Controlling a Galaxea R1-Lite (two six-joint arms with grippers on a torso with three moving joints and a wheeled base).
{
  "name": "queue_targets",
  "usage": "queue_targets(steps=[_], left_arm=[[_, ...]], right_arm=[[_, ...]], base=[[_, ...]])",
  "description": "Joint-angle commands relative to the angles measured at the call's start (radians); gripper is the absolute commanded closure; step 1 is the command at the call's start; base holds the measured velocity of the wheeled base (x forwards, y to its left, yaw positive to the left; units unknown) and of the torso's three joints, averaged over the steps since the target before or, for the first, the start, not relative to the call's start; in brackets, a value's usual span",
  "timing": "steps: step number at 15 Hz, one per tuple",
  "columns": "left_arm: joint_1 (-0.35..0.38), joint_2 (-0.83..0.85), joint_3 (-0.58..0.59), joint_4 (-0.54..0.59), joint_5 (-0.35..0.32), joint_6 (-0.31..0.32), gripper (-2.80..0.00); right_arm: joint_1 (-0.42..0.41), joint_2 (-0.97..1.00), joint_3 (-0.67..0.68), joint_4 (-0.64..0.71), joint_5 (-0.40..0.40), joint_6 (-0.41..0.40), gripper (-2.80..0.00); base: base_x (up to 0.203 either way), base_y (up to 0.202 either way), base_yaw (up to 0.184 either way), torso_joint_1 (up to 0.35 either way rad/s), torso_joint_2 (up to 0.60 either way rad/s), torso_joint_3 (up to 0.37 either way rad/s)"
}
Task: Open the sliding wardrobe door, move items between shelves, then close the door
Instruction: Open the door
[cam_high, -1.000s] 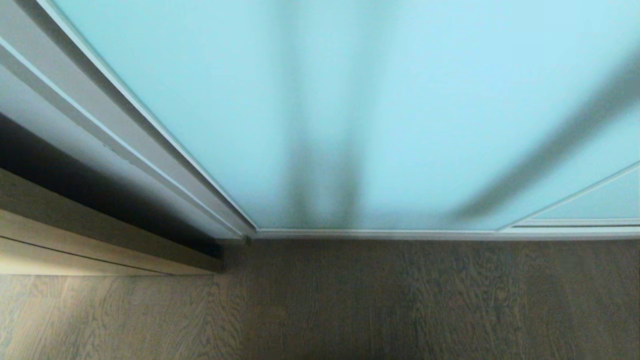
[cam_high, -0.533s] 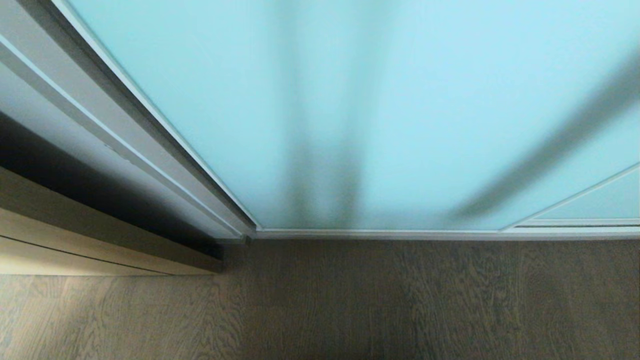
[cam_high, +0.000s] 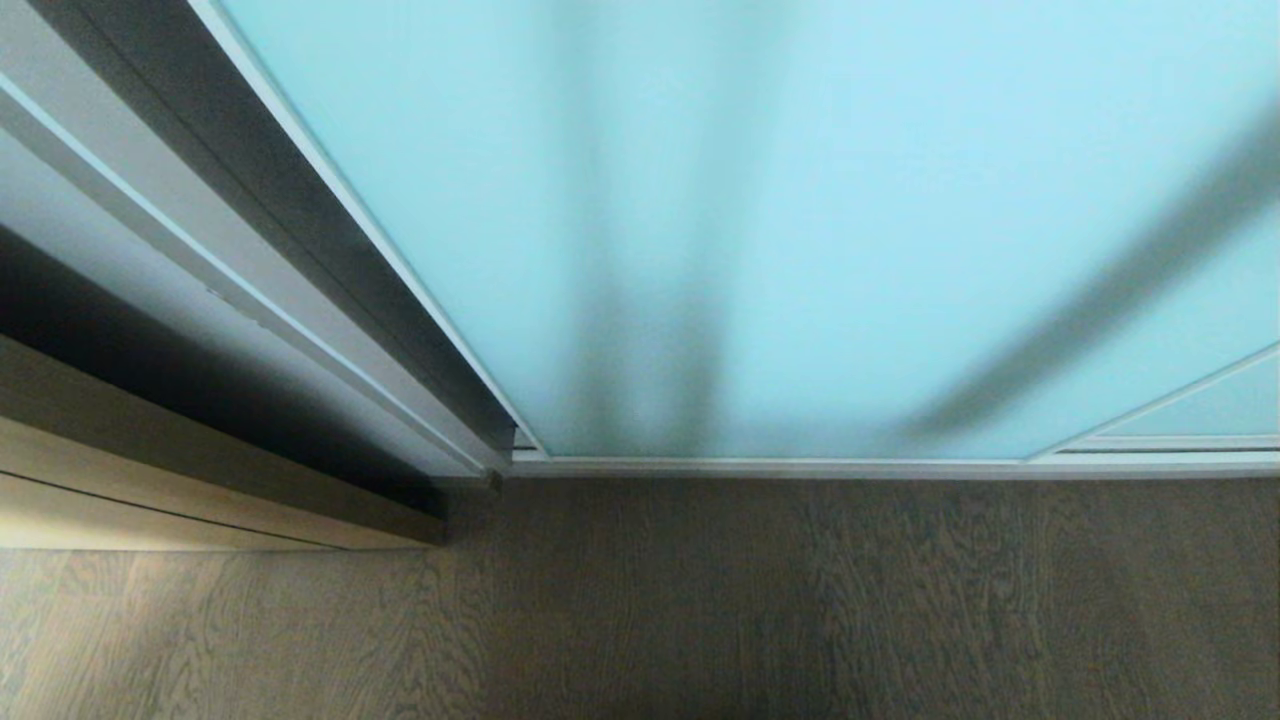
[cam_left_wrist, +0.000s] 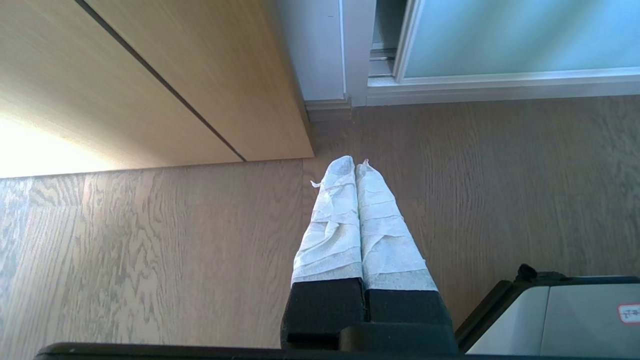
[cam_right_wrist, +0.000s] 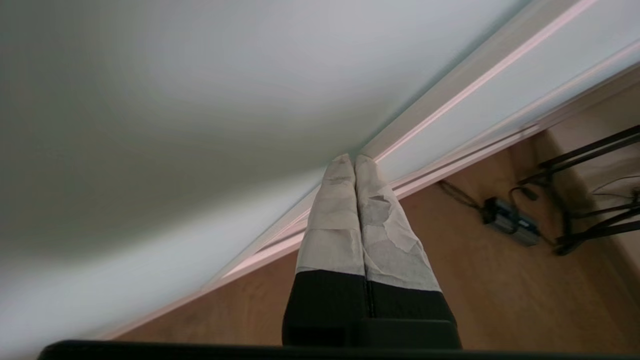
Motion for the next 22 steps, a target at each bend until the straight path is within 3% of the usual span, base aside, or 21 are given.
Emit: queue_targets(steps=[1, 8, 12, 16, 19, 22], left_arm=[[0.000, 0.001, 0.002, 0.000, 0.000, 0.000, 0.00], [0.000, 0.000, 0.002, 0.000, 0.000, 0.000, 0.00], [0.000, 0.000, 0.002, 0.000, 0.000, 0.000, 0.00], [0.000, 0.000, 0.002, 0.000, 0.000, 0.000, 0.00], [0.000, 0.000, 0.002, 0.000, 0.000, 0.000, 0.00], [0.000, 0.000, 0.002, 0.000, 0.000, 0.000, 0.00]], right_arm=[[-0.040, 0.023, 0.000, -0.054, 0.006, -0.001, 0.00], [-0.152, 0.002, -0.012, -0.067, 0.077, 0.002, 0.00], [-0.157, -0.131, 0.038, -0.046, 0.162, 0.002, 0.00], [-0.115, -0.286, 0.127, 0.092, 0.269, 0.006, 0.00], [-0.011, -0.380, 0.180, 0.214, 0.277, 0.038, 0.00], [-0.007, -0.432, 0.193, 0.239, 0.278, 0.061, 0.00]], base=[[0.000, 0.000, 0.000, 0.000, 0.00, 0.000], [0.000, 0.000, 0.000, 0.000, 0.00, 0.000], [0.000, 0.000, 0.000, 0.000, 0.00, 0.000], [0.000, 0.000, 0.000, 0.000, 0.00, 0.000], [0.000, 0.000, 0.000, 0.000, 0.00, 0.000], [0.000, 0.000, 0.000, 0.000, 0.00, 0.000]])
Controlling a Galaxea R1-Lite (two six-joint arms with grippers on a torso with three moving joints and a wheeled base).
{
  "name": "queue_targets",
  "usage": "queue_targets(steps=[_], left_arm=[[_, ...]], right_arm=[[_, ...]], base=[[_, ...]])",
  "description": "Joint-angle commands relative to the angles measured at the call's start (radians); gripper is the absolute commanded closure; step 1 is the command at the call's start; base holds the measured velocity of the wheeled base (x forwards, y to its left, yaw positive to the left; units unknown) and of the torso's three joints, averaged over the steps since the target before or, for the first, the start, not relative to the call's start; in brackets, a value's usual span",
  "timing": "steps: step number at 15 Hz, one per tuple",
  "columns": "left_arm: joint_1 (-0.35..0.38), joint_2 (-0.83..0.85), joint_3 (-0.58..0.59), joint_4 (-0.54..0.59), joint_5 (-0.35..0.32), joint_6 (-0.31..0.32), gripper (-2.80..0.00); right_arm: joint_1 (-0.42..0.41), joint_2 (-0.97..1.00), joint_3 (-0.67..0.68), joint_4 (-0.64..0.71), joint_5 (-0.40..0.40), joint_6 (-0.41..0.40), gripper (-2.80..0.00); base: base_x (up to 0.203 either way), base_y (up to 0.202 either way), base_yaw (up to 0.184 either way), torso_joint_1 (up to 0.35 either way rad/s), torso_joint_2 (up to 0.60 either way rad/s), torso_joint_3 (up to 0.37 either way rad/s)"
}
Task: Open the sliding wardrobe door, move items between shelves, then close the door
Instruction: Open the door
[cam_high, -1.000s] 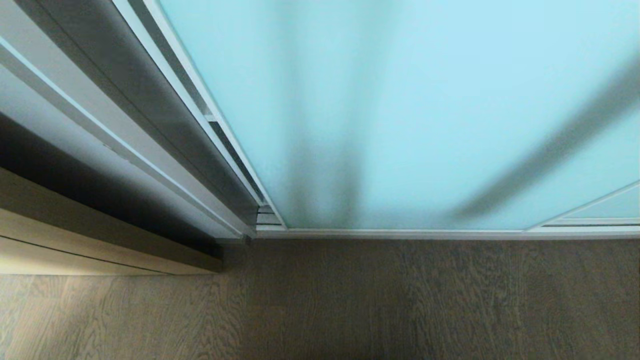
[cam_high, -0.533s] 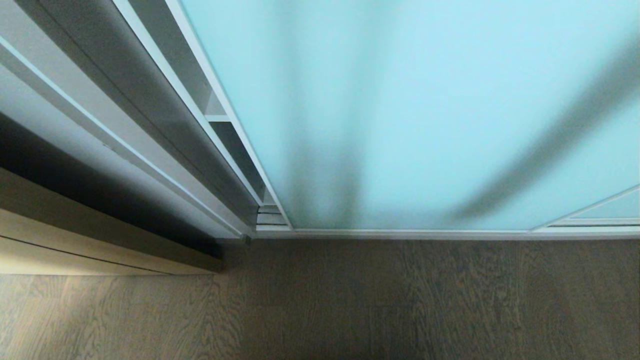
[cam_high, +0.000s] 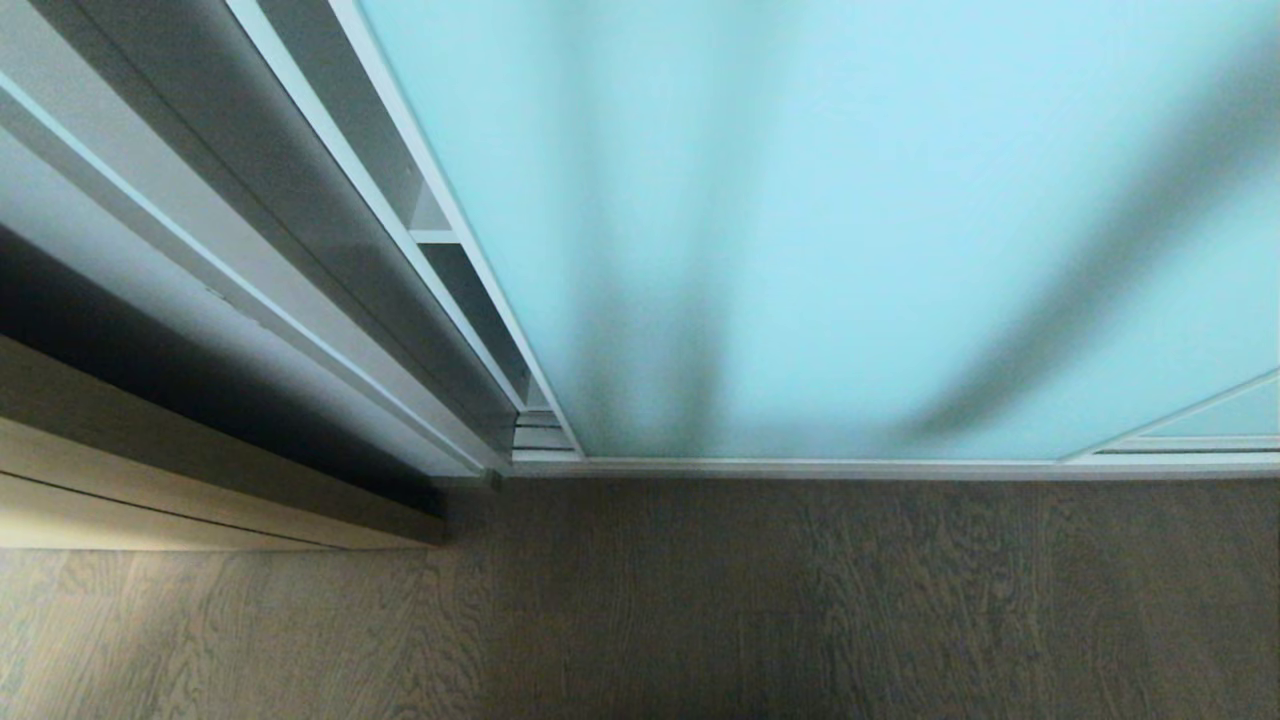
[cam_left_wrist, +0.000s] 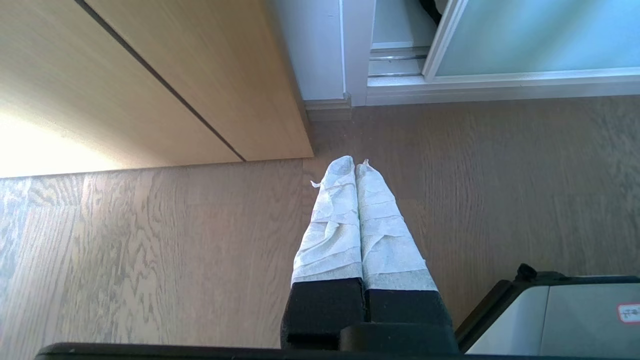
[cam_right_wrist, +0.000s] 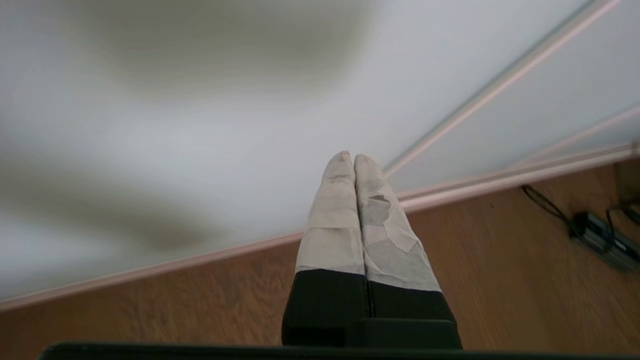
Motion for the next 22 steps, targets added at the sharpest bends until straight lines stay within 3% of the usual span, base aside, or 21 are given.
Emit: queue_targets(steps=[1, 8, 9, 11, 15, 19, 22], left_arm=[[0.000, 0.000, 0.002, 0.000, 0.000, 0.001, 0.00], [0.000, 0.001, 0.002, 0.000, 0.000, 0.001, 0.00], [0.000, 0.001, 0.002, 0.000, 0.000, 0.001, 0.00], [0.000, 0.000, 0.003, 0.000, 0.000, 0.001, 0.00], [0.000, 0.000, 0.002, 0.000, 0.000, 0.001, 0.00], [0.000, 0.000, 0.002, 0.000, 0.000, 0.001, 0.00], [0.000, 0.000, 0.002, 0.000, 0.000, 0.001, 0.00]], right_arm=[[0.006, -0.073, 0.022, 0.000, 0.003, 0.001, 0.00], [0.038, -0.184, 0.078, 0.093, 0.029, 0.039, 0.00], [0.058, -0.206, 0.099, 0.097, 0.029, 0.039, 0.00], [0.177, -0.270, 0.167, 0.114, 0.020, 0.033, 0.00], [0.340, -0.495, 0.476, 0.130, -0.028, 0.007, 0.00], [0.393, -0.716, 0.842, 0.116, -0.041, -0.040, 0.00], [0.489, -0.756, 0.915, 0.102, -0.047, -0.029, 0.00]], base=[[0.000, 0.000, 0.000, 0.000, 0.00, 0.000], [0.000, 0.000, 0.000, 0.000, 0.00, 0.000], [0.000, 0.000, 0.000, 0.000, 0.00, 0.000], [0.000, 0.000, 0.000, 0.000, 0.00, 0.000], [0.000, 0.000, 0.000, 0.000, 0.00, 0.000], [0.000, 0.000, 0.000, 0.000, 0.00, 0.000], [0.000, 0.000, 0.000, 0.000, 0.00, 0.000]])
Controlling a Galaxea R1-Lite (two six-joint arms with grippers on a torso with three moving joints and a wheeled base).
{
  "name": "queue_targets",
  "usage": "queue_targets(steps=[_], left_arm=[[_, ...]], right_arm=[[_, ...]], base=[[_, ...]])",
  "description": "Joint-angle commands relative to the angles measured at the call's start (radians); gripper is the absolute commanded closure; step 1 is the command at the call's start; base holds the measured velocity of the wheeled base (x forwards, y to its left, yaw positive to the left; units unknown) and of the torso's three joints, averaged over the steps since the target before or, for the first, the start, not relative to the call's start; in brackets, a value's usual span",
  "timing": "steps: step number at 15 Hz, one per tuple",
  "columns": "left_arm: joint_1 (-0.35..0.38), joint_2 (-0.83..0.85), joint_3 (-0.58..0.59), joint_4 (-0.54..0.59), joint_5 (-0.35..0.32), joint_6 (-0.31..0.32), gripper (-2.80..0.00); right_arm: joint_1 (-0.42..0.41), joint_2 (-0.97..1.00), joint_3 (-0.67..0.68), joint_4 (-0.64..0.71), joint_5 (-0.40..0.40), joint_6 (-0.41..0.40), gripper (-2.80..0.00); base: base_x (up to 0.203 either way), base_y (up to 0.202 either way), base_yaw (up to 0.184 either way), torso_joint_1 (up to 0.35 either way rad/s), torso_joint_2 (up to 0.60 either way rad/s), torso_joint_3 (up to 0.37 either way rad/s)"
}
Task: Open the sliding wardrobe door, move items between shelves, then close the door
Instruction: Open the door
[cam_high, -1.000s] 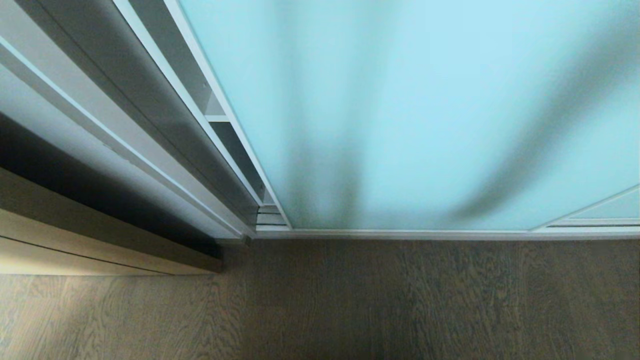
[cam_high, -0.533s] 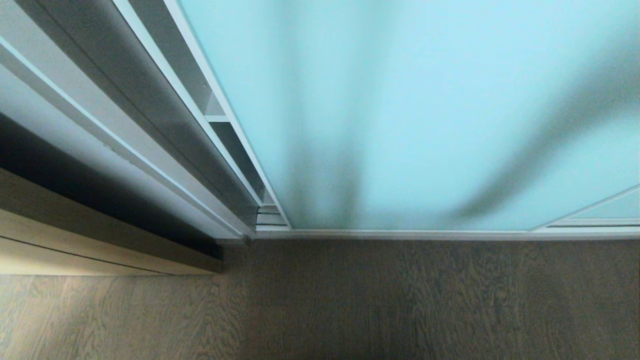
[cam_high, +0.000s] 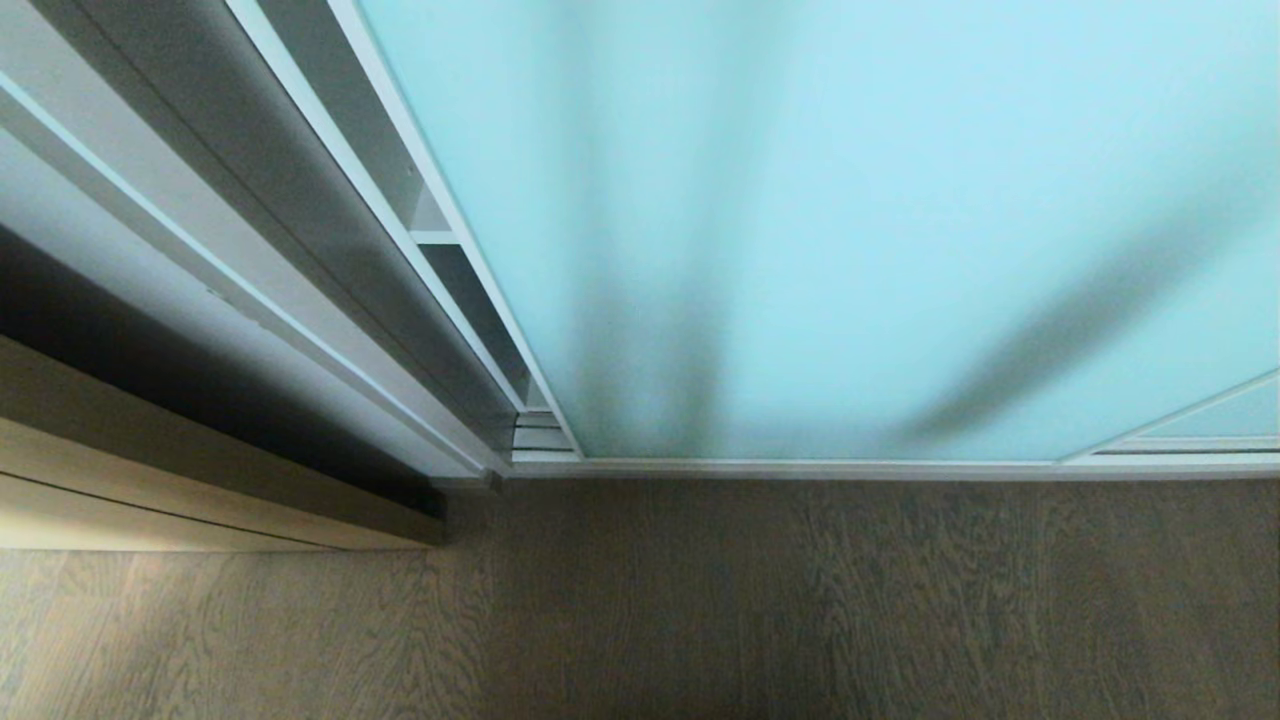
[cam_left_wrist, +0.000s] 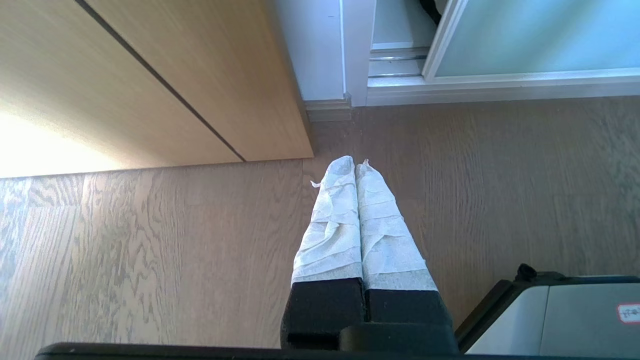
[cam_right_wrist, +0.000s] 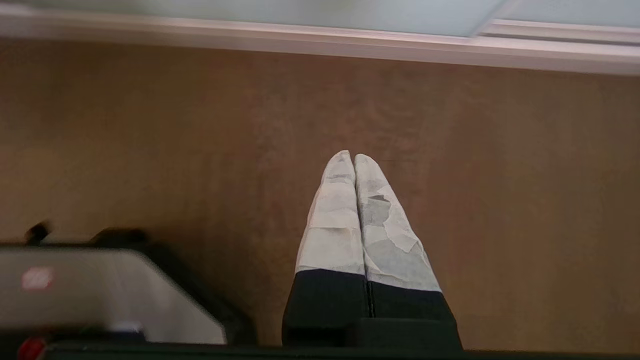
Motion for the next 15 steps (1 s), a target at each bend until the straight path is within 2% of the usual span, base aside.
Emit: queue_targets(steps=[1, 3, 6, 15], left_arm=[[0.000, 0.000, 0.002, 0.000, 0.000, 0.001, 0.00], [0.000, 0.001, 0.002, 0.000, 0.000, 0.001, 0.00], [0.000, 0.000, 0.002, 0.000, 0.000, 0.001, 0.00], [0.000, 0.001, 0.002, 0.000, 0.000, 0.001, 0.00]], right_arm=[[0.076, -0.093, 0.028, 0.024, -0.013, 0.023, 0.00], [0.105, -0.199, 0.023, 0.098, -0.066, 0.039, 0.00], [0.116, -0.323, 0.028, 0.138, -0.103, 0.053, 0.00], [0.116, -0.323, 0.028, 0.135, -0.109, 0.076, 0.00]], base=[[0.000, 0.000, 0.000, 0.000, 0.00, 0.000], [0.000, 0.000, 0.000, 0.000, 0.00, 0.000], [0.000, 0.000, 0.000, 0.000, 0.00, 0.000], [0.000, 0.000, 0.000, 0.000, 0.00, 0.000]])
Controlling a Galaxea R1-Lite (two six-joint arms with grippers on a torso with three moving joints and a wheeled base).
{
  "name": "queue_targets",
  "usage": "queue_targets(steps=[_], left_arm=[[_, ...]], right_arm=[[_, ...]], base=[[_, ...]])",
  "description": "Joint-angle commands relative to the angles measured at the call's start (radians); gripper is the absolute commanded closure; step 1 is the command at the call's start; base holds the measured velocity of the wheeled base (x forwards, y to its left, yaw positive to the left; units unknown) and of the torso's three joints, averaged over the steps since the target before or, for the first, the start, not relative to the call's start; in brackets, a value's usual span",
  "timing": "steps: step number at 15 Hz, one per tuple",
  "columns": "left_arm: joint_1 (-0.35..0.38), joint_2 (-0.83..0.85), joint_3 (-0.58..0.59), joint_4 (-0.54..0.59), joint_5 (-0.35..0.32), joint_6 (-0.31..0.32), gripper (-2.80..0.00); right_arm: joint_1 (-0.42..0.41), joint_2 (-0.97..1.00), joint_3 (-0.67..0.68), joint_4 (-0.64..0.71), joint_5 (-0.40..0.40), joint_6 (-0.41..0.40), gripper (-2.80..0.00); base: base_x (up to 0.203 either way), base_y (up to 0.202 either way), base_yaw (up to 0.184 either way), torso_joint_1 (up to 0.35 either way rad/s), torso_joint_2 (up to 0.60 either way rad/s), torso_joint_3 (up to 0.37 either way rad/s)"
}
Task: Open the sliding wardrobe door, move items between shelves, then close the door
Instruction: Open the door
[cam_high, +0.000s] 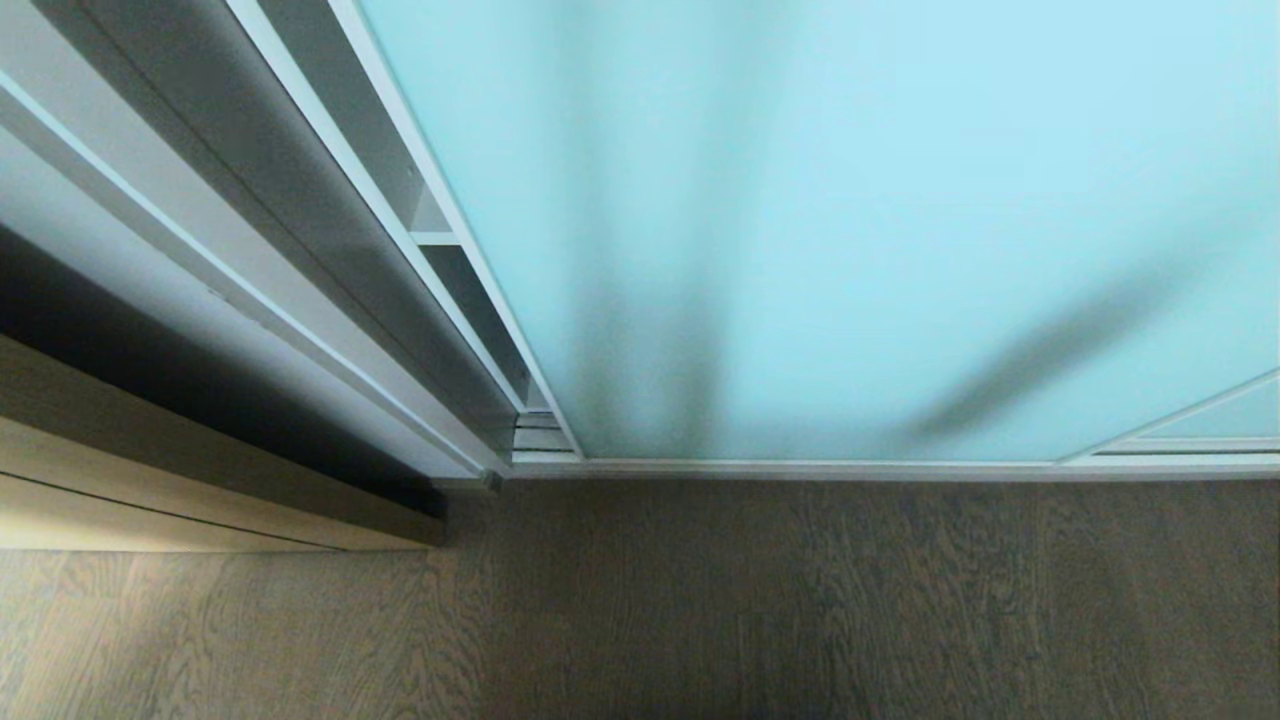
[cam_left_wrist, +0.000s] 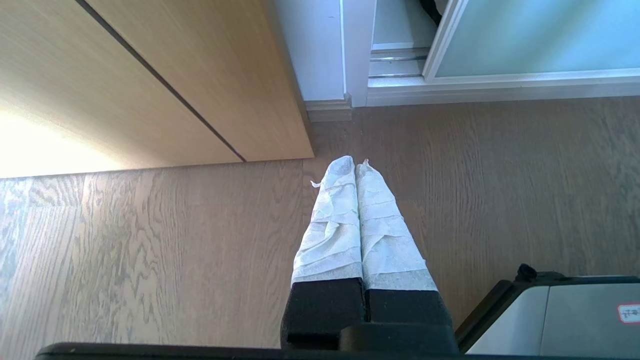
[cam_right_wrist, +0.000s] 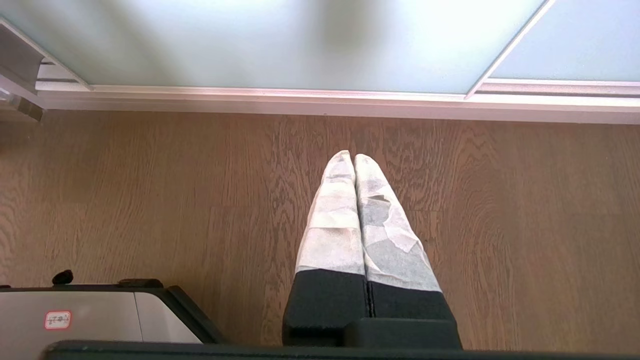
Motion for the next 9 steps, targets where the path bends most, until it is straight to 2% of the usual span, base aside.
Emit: queue_targets(steps=[1, 6, 9], left_arm=[[0.000, 0.000, 0.002, 0.000, 0.000, 0.000, 0.00], [0.000, 0.001, 0.002, 0.000, 0.000, 0.000, 0.00], [0.000, 0.003, 0.002, 0.003, -0.002, 0.027, 0.00]], right_arm=[[0.000, 0.002, 0.000, 0.001, 0.000, 0.000, 0.00], [0.000, 0.002, 0.000, 0.001, 0.000, 0.000, 0.00], [0.000, 0.002, 0.000, 0.001, 0.000, 0.000, 0.00]], base=[[0.000, 0.000, 0.000, 0.000, 0.00, 0.000], [0.000, 0.000, 0.000, 0.000, 0.00, 0.000], [0.000, 0.000, 0.000, 0.000, 0.00, 0.000]])
